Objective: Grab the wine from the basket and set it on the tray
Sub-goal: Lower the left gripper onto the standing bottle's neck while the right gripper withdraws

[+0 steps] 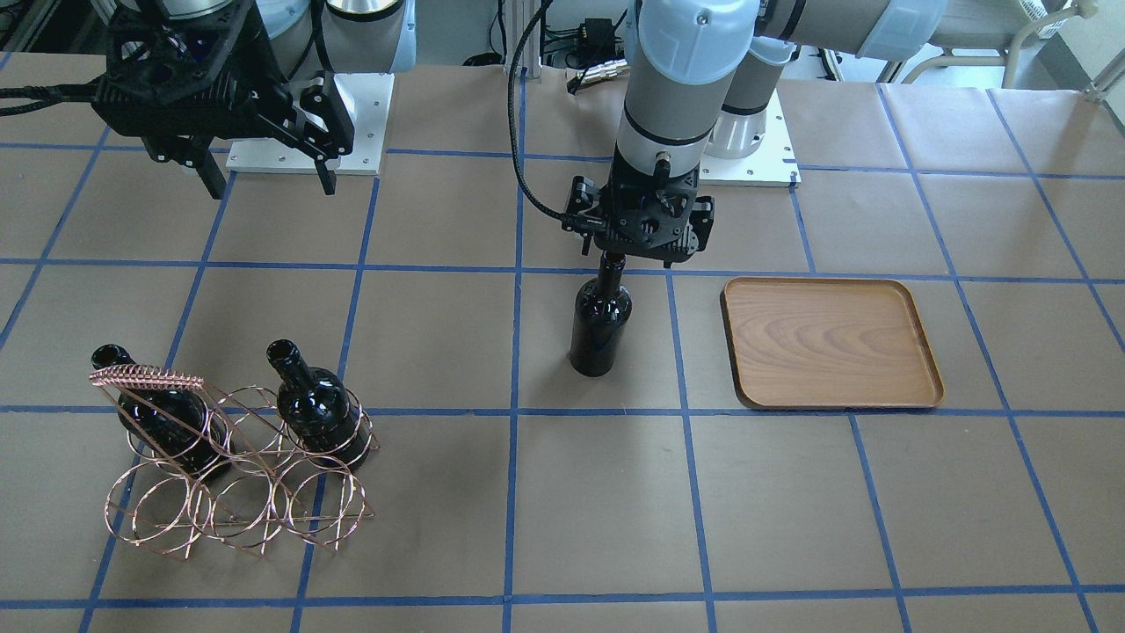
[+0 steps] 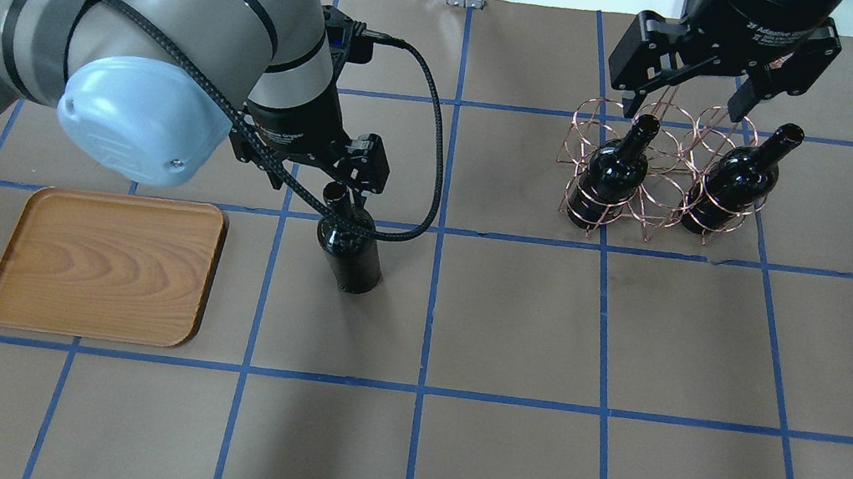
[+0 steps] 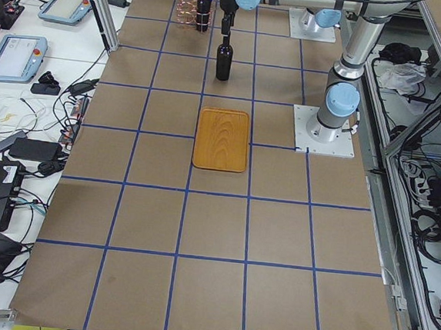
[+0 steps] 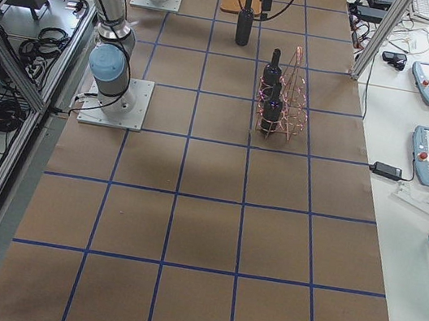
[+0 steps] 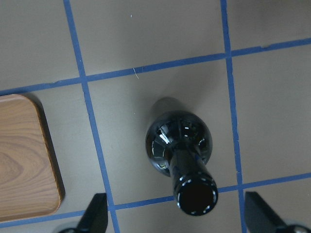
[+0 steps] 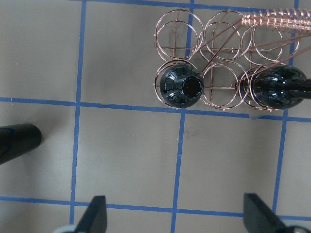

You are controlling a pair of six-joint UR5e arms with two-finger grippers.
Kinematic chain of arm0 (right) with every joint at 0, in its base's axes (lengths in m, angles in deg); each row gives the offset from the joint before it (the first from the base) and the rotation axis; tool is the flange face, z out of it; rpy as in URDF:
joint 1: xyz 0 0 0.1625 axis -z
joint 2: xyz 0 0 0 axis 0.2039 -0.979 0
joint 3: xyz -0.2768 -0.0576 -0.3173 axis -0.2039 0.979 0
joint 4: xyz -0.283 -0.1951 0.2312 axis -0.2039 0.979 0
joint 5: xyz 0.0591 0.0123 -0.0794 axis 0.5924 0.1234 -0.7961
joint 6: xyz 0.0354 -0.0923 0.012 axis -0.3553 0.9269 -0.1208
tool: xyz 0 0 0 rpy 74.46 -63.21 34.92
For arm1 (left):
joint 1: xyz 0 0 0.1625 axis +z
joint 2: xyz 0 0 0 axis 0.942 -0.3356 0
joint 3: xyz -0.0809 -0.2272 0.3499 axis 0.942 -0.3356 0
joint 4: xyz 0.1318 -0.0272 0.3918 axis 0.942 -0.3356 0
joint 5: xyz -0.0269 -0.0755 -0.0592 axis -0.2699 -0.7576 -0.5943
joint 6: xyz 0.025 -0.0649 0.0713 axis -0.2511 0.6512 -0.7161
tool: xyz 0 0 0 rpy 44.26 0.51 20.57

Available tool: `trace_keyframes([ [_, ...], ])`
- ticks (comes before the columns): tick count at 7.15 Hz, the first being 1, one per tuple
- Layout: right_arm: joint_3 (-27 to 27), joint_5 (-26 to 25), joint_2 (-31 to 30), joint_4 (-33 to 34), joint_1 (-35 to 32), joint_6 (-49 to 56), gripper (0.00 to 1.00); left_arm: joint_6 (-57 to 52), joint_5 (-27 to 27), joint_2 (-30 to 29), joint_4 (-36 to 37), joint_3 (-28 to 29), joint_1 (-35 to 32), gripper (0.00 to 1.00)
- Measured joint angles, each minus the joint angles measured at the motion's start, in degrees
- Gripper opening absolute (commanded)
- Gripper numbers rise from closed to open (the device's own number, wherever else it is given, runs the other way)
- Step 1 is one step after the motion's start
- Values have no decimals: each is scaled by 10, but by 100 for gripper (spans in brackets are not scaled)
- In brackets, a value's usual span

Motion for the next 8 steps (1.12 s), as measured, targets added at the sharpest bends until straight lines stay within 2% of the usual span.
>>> trace_keyframes([
  [1,-2,-8,-1,0,0,1,100,-3,0,-9,18,-10,-2,97],
  [2,-5,-12,-1,1,-1,1,100,-6,0,-13,24,-17,-4,87],
  [5,-11,-15,-3,2,-1,2,100,-9,-1,-15,24,-24,-10,85],
  [6,-11,-16,-5,1,-1,3,100,-9,-1,-15,23,-24,-10,74],
  [8,-12,-15,-5,2,-1,3,100,-10,-1,-15,26,-24,-10,74],
])
